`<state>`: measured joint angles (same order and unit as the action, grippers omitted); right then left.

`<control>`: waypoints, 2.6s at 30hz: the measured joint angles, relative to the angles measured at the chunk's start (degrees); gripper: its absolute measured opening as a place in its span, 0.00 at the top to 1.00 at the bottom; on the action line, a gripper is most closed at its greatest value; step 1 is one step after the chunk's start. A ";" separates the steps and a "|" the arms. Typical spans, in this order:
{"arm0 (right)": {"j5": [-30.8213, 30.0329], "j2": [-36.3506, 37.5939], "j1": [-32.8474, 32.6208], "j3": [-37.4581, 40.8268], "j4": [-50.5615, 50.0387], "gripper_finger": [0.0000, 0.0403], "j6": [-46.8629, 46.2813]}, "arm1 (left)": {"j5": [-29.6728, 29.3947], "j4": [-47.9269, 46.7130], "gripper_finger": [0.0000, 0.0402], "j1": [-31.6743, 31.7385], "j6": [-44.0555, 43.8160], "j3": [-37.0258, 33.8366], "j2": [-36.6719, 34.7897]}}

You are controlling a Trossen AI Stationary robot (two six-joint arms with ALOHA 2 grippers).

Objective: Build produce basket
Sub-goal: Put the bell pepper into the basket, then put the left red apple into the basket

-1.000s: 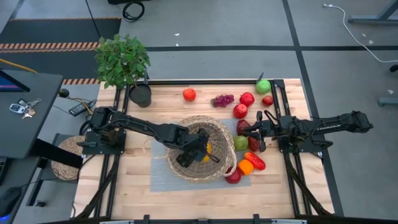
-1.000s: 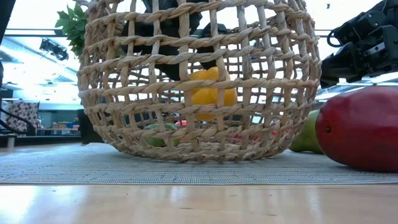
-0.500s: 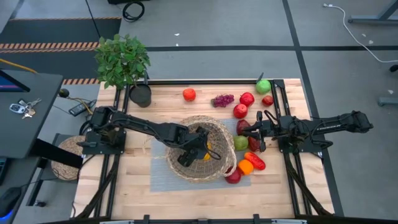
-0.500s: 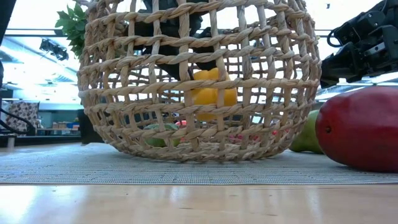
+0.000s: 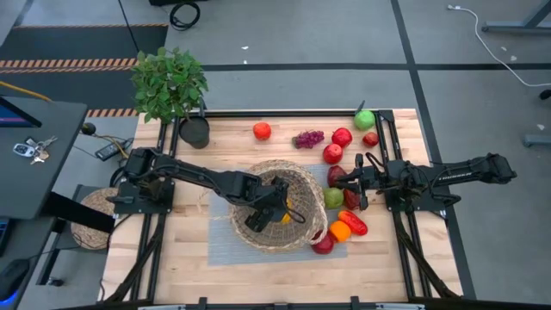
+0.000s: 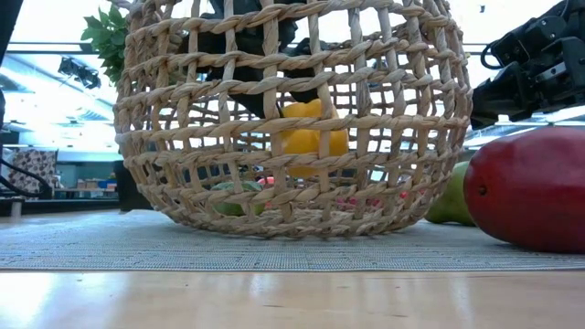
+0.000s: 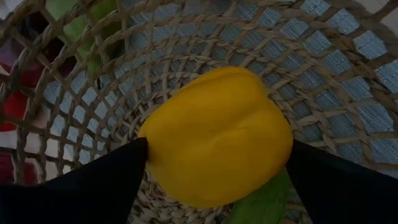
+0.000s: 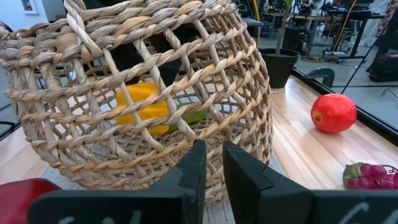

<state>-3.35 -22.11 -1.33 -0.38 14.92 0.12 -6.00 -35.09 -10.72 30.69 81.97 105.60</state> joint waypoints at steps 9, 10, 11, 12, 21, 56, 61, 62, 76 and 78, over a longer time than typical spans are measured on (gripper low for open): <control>0.02 0.00 -0.01 0.00 0.00 0.85 -0.02 | -8.18 -1.19 0.02 -2.05 1.55 0.68 0.00; 0.00 0.00 0.01 0.00 0.00 0.85 0.00 | -10.24 -1.61 0.02 -2.42 1.57 1.34 0.00; 0.02 0.00 -0.01 0.00 0.00 0.85 0.00 | -12.19 -2.00 0.02 -2.74 1.54 2.25 0.00; 0.01 0.00 0.00 0.00 0.00 0.85 -0.02 | -13.74 -2.57 0.02 -3.08 1.52 3.38 0.00; 0.02 0.00 -0.01 0.00 0.00 0.85 0.00 | -16.33 -17.27 0.01 -3.35 2.68 22.46 -0.04; 0.02 0.00 0.01 0.00 0.00 0.85 0.00 | -6.88 -15.96 0.01 42.80 -18.68 19.69 0.00; 0.00 0.00 0.01 0.02 0.00 0.85 -0.02 | 5.65 -11.75 0.01 48.20 -25.11 13.18 0.03; 0.01 0.00 -0.01 0.00 0.00 0.85 -0.01 | 7.12 -10.85 0.01 48.78 -25.53 12.08 0.00; 0.00 0.00 -0.01 0.00 0.00 0.85 0.00 | 13.41 15.31 0.01 47.19 -20.97 -3.34 0.00; 0.00 0.00 -0.01 0.00 0.00 0.85 -0.01 | 13.81 17.30 0.01 47.28 -20.99 -5.14 0.00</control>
<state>-3.35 -22.11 -1.34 -0.38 14.92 0.10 7.81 -17.79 36.56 9.70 76.83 105.60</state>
